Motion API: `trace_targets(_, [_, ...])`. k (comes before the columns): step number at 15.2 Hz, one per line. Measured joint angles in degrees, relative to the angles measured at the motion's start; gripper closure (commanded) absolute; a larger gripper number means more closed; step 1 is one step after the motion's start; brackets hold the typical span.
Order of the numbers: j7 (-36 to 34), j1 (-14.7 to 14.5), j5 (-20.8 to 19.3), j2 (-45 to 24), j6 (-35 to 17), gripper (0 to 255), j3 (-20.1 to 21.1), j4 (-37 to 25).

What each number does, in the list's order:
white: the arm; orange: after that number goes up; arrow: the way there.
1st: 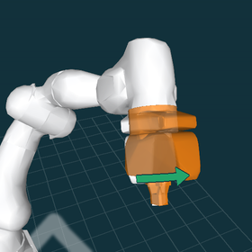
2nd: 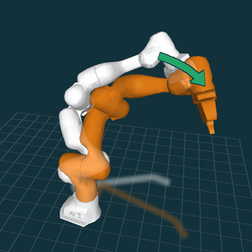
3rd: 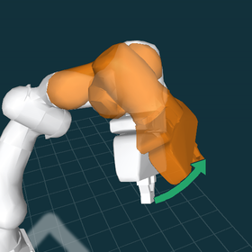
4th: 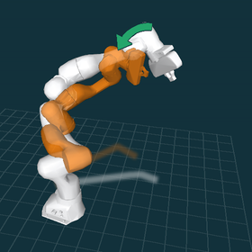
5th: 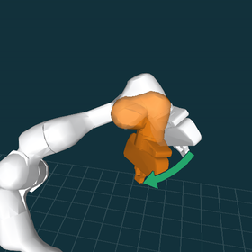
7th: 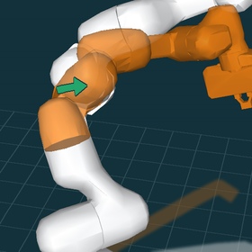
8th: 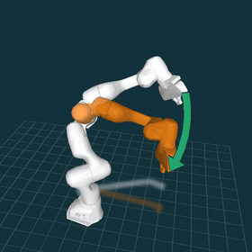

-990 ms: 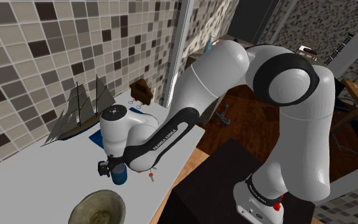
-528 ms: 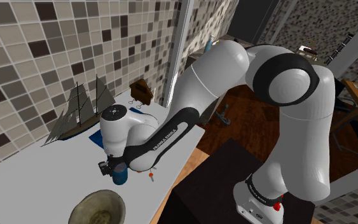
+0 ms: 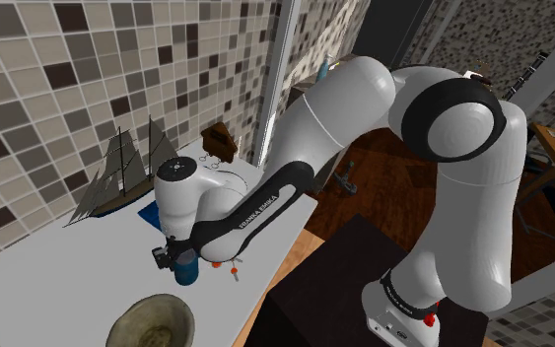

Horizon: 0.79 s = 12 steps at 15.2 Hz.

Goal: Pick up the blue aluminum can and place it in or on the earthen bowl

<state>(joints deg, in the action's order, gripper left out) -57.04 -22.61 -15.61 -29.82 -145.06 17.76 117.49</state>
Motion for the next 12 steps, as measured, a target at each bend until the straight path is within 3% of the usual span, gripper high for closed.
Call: trace_targets(12, [2.60,1.99,3.83,7.33,6.89,255,2.68,0.14])
